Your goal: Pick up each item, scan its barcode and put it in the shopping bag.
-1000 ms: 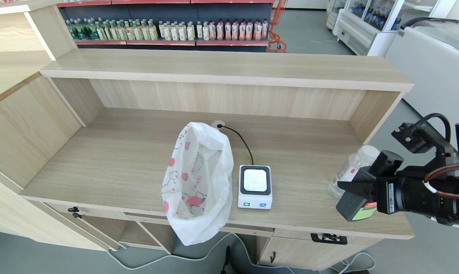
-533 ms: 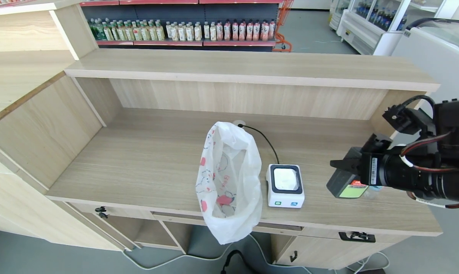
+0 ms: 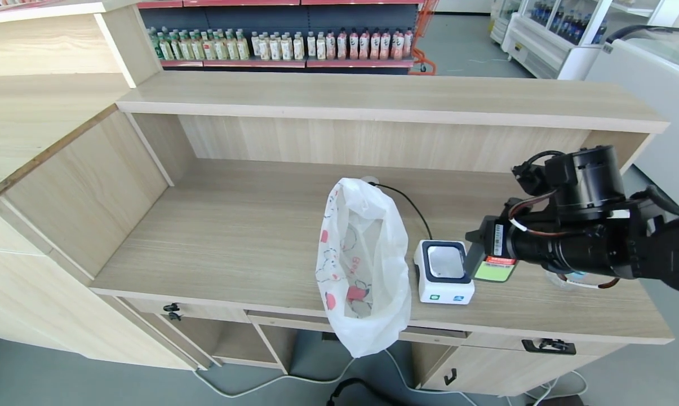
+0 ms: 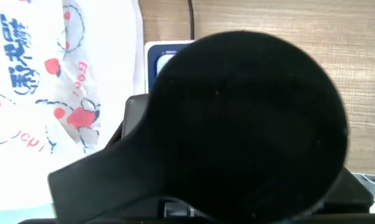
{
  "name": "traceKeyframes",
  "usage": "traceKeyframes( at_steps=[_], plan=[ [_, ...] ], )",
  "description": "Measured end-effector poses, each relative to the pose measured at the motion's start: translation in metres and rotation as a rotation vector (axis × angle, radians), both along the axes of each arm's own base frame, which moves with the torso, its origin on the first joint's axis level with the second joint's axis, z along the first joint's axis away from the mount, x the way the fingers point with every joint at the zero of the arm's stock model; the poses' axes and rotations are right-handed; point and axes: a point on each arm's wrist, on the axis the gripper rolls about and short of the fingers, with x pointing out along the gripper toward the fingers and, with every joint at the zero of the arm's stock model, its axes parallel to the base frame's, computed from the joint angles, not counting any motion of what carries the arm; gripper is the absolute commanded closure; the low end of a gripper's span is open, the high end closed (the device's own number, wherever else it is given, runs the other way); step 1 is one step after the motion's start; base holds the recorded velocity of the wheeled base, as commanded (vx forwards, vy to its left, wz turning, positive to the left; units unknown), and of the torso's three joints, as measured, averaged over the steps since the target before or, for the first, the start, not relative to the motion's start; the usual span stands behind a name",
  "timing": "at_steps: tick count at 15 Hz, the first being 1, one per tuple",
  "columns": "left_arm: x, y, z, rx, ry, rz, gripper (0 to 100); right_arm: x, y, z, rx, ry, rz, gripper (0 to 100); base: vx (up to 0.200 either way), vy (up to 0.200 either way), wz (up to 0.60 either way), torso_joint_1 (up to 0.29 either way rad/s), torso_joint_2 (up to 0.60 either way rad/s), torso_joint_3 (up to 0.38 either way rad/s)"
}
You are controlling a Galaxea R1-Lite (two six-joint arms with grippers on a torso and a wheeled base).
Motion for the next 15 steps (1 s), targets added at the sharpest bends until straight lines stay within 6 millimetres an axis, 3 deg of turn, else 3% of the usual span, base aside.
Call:
traceKeyframes(
  at_steps=[6,15],
  plan=[
    [0.000,0.000,0.000,0.001,0.000,-0.002,0,0.021,0.025,-0.015,0.027,0.034,-0.007,100,0.000,0.000,0.00,0.000,0.00,0.000],
    [0.000,0.000,0.000,0.002,0.000,-0.001,0,0.048,0.041,-0.034,-0.012,0.053,-0.038,100,0.000,0.000,0.00,0.000,0.00,0.000]
  ],
)
